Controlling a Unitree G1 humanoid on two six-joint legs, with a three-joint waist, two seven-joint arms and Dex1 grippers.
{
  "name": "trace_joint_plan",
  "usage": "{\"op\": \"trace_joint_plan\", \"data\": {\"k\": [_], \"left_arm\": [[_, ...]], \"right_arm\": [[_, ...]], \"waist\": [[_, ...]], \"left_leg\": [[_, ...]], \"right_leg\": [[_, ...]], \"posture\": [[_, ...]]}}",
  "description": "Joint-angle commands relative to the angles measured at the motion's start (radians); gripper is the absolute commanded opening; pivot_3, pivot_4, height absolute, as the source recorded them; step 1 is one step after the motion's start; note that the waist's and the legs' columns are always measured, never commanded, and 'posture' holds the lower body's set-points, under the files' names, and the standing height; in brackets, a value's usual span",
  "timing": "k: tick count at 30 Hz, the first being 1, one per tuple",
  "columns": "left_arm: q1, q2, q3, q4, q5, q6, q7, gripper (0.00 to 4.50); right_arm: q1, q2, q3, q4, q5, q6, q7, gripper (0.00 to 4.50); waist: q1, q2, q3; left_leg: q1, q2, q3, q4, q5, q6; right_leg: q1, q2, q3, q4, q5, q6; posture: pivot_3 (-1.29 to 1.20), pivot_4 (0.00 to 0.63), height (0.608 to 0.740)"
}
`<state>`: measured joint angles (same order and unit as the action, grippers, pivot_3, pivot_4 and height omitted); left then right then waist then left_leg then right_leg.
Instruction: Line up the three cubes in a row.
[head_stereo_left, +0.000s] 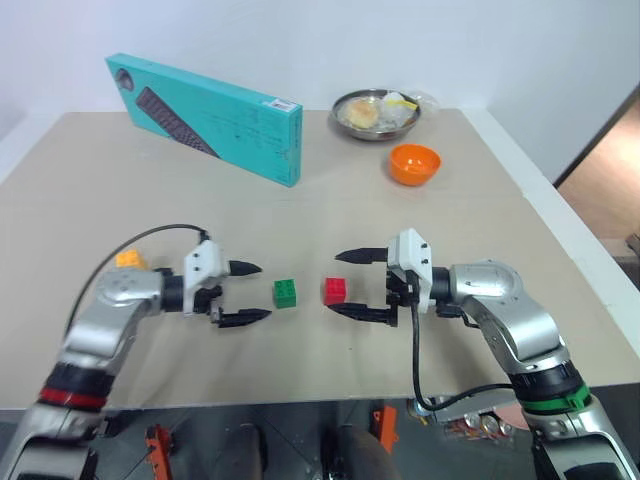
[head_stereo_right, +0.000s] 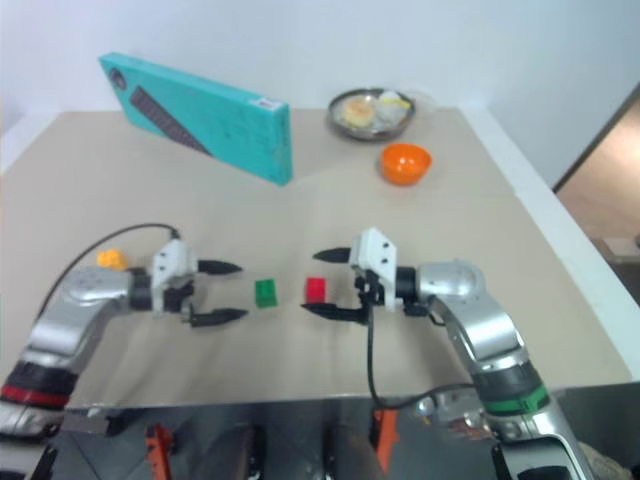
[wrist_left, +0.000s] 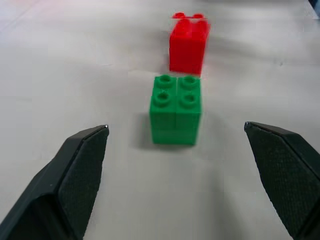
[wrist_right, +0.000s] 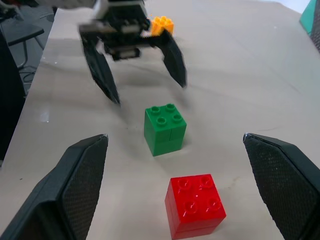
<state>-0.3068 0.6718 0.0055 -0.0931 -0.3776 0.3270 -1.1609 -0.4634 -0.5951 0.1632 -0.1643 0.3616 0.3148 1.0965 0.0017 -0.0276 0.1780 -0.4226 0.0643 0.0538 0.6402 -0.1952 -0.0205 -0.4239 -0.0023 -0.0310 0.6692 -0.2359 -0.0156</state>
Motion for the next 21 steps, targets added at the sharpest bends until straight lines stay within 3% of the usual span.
{"op": "trace_joint_plan", "data": {"k": [1, 6, 15, 21], "left_arm": [[0.072, -0.018, 0.174, -0.175, -0.128, 0.168, 0.185, 4.49], [0.152, -0.161, 0.345, -0.308, -0.164, 0.224, 0.516, 4.49], [0.12, -0.421, 0.468, -0.299, 0.049, 0.122, 1.093, 4.49], [0.115, -0.42, 0.451, -0.218, 0.119, 0.096, 1.175, 4.49]], "right_arm": [[-0.039, 0.009, -0.001, 0.022, -0.002, -0.035, 0.025, 4.5], [-0.069, 0.026, 0.012, 0.07, -0.007, -0.06, 0.053, 4.5], [-0.118, 0.042, 0.027, 0.139, -0.024, -0.095, 0.099, 4.5], [-0.119, 0.044, 0.024, 0.146, -0.033, -0.101, 0.108, 4.5]], "waist": [[0.0, 0.0, 0.0], [0.003, 0.0, 0.0], [0.006, -0.002, -0.001], [0.006, -0.003, -0.001]], "left_leg": [[0.0, 0.0, 0.0, 0.0, 0.0, 0.0], [0.0, -0.001, -0.001, 0.001, 0.0, 0.0], [0.001, -0.002, 0.0, 0.002, 0.0, 0.0], [0.001, -0.001, 0.0, 0.003, 0.0, 0.0]], "right_leg": [[0.0, 0.0, 0.0, 0.0, 0.0, 0.0], [0.001, -0.001, 0.0, 0.001, 0.0, 0.0], [0.002, -0.001, 0.001, 0.001, 0.002, 0.002], [0.002, 0.0, 0.001, 0.001, 0.003, 0.001]], "posture": [[0.0, 0.15, 0.74], [0.0, 0.15, 0.74], [0.0, 0.15, 0.74], [0.0, 0.15, 0.74]]}}
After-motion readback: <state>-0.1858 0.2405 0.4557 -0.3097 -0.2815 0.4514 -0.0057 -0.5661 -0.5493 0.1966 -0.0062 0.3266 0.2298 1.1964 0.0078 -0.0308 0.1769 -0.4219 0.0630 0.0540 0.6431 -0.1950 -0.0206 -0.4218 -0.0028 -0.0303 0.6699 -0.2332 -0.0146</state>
